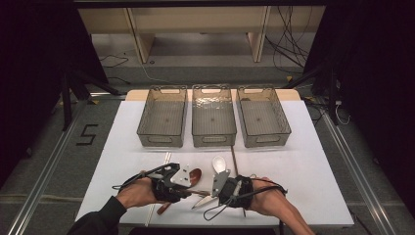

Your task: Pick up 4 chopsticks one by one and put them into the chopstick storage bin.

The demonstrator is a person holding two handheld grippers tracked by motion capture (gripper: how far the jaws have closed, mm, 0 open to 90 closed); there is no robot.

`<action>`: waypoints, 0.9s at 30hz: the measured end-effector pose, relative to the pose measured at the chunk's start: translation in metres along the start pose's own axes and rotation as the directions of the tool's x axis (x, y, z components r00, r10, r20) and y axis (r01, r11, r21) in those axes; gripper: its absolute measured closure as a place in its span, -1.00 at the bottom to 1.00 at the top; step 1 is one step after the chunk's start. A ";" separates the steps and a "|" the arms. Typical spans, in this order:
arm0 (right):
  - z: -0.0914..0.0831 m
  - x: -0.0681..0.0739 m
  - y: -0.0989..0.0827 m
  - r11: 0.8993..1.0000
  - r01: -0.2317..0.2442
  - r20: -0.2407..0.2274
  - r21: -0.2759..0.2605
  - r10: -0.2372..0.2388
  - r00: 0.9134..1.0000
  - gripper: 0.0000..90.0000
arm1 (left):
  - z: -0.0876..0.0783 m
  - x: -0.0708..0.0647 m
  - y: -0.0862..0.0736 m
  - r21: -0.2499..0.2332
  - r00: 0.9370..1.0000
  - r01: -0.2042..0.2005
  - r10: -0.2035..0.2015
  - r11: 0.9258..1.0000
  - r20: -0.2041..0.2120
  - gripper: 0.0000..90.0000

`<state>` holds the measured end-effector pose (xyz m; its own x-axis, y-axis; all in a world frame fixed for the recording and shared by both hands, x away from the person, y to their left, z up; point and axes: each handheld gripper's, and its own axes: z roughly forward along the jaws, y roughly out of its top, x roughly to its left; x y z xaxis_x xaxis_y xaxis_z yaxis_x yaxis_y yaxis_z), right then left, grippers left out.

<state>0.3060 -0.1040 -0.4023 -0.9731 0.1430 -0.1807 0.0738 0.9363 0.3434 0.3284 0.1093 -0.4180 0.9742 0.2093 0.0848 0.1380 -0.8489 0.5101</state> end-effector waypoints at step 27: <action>-0.031 -0.029 -0.041 0.830 -0.425 0.088 -0.360 0.484 0.871 -0.23 | -0.014 0.018 -0.015 -0.060 0.981 0.196 -0.196 0.979 -0.002 0.85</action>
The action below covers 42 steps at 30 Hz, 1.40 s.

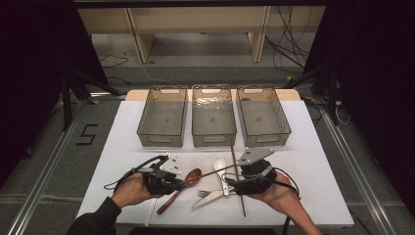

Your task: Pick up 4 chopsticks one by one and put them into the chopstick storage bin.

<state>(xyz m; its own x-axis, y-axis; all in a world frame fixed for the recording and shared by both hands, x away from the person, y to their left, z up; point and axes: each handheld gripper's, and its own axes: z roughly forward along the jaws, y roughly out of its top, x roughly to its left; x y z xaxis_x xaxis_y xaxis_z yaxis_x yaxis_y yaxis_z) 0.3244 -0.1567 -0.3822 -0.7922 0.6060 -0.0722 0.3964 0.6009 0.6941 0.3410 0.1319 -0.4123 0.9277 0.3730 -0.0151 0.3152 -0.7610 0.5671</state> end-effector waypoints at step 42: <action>0.001 -0.015 -0.040 0.950 -0.313 0.058 -0.010 0.313 0.948 -0.41 | -0.054 0.107 -0.014 -0.294 0.837 0.400 -0.477 0.868 -0.267 0.85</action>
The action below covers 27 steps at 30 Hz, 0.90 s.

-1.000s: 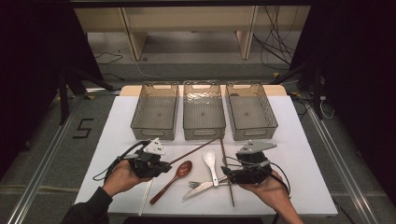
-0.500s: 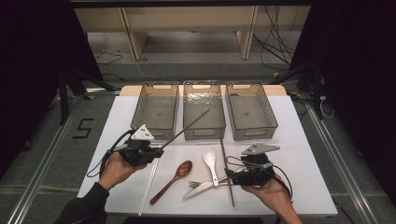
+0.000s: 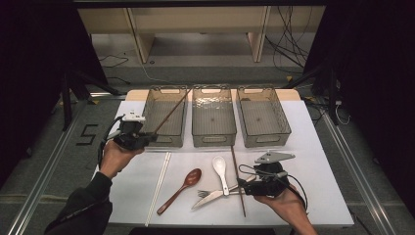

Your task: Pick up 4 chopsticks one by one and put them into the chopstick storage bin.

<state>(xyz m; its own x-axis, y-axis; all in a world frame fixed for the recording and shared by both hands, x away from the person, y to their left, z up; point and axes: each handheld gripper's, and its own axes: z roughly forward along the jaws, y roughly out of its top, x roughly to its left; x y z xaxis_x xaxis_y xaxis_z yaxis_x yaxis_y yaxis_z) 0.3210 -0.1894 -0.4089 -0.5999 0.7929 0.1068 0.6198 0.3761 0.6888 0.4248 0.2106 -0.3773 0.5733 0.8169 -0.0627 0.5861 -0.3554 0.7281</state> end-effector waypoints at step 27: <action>-0.001 0.001 0.001 1.000 0.010 -0.014 -0.002 -0.010 1.000 -0.41 | 0.059 0.054 0.035 0.068 0.983 0.158 -0.151 0.985 -0.102 0.85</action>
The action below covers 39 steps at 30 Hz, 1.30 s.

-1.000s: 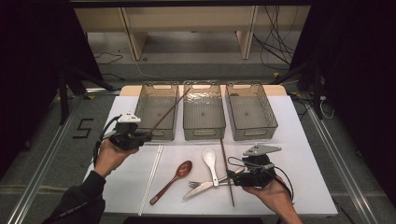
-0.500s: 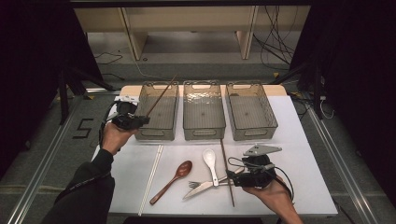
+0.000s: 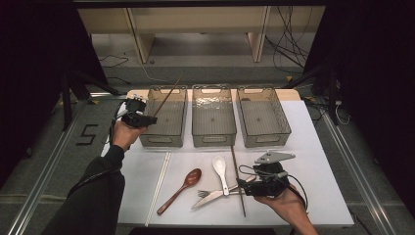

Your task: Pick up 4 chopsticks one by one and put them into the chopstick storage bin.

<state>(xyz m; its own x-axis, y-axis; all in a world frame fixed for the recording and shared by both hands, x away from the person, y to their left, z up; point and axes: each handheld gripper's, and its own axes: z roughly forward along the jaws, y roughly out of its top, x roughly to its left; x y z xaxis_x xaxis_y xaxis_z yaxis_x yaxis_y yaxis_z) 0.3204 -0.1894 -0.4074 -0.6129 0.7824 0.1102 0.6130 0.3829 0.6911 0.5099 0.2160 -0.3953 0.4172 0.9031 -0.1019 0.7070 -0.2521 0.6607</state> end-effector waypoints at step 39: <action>0.014 0.001 0.001 0.994 0.005 0.039 0.112 -0.010 0.999 -0.35 | -0.044 -0.040 -0.030 -0.070 0.983 -0.017 0.029 0.997 0.180 -0.43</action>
<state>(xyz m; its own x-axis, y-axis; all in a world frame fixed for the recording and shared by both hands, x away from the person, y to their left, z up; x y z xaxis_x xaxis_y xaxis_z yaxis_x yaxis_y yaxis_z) 0.3277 -0.1816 -0.4165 -0.5988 0.7973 0.0751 0.6614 0.4395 0.6078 0.4471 0.2032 -0.3778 0.5335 0.8181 -0.2149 0.6584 -0.2421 0.7127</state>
